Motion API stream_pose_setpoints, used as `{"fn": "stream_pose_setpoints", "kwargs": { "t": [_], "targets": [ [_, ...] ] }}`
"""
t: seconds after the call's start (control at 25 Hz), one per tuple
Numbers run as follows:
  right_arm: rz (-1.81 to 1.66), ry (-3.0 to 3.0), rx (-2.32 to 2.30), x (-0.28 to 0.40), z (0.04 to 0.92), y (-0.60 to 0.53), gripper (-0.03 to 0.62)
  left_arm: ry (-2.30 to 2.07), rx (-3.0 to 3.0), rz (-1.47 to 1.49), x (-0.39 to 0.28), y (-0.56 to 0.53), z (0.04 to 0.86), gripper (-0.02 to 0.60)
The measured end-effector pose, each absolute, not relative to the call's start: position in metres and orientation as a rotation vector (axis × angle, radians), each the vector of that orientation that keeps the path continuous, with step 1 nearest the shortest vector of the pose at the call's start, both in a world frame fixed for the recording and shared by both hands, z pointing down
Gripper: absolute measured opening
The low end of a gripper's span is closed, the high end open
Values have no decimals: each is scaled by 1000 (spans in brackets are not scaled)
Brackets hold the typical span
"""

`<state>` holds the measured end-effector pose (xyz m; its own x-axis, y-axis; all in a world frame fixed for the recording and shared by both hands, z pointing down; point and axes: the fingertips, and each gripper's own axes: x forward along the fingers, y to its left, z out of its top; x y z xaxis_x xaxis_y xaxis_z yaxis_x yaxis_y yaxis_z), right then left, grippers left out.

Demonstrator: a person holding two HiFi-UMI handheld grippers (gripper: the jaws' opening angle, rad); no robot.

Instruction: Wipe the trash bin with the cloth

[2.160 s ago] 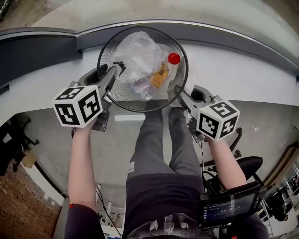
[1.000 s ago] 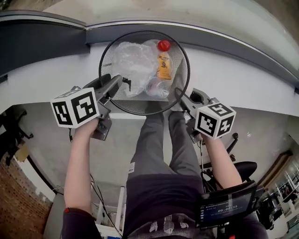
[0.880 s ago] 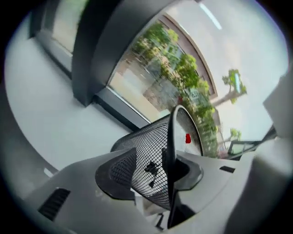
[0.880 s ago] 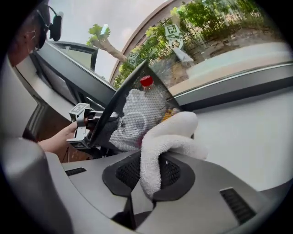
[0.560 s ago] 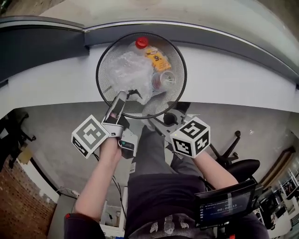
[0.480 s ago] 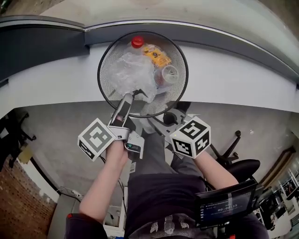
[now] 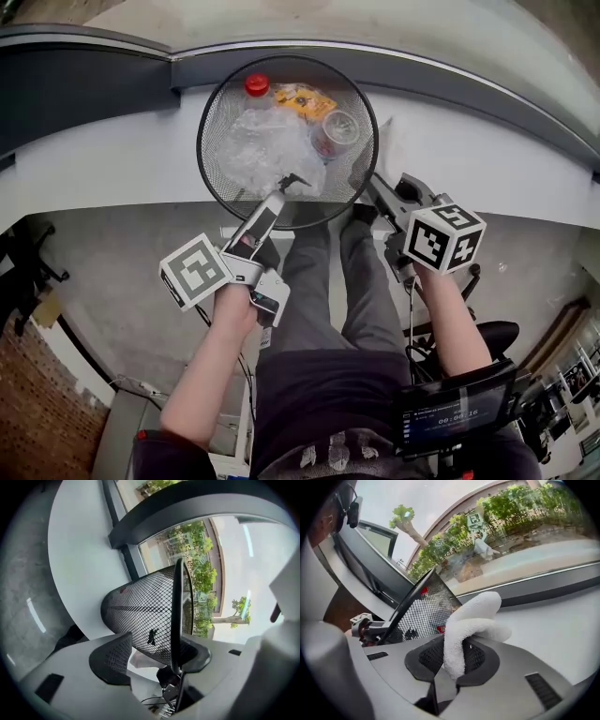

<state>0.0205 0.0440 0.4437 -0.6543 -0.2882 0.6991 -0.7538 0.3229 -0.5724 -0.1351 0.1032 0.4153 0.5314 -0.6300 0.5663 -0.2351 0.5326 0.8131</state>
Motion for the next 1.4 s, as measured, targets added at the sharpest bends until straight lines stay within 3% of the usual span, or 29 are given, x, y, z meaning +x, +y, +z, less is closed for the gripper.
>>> {"fn": "stream_pose_setpoints", "kwargs": {
  "t": [0.2,0.44,0.72,0.84,1.2,1.4],
  "targets": [
    [1325,-2097,747,-31,453,89,63,-1063,957,-376,-137,104,413,241],
    [1577,-2230,359,-80,404,151,63,-1074,966,-387,-138,105,415,241],
    [1180,-2105,662,49,438,74,84,-969,1040,-367,-132,115,414,239],
    [976,-1968,638,95,453,55,243,-921,1101,-289,-120,126,405,239],
    [221,-1658,380,148,453,24,245,-831,1203,-86,-92,180,380,239],
    [409,-1742,596,161,398,-7,245,-822,1500,23,-89,164,333,228]
  ]
}}
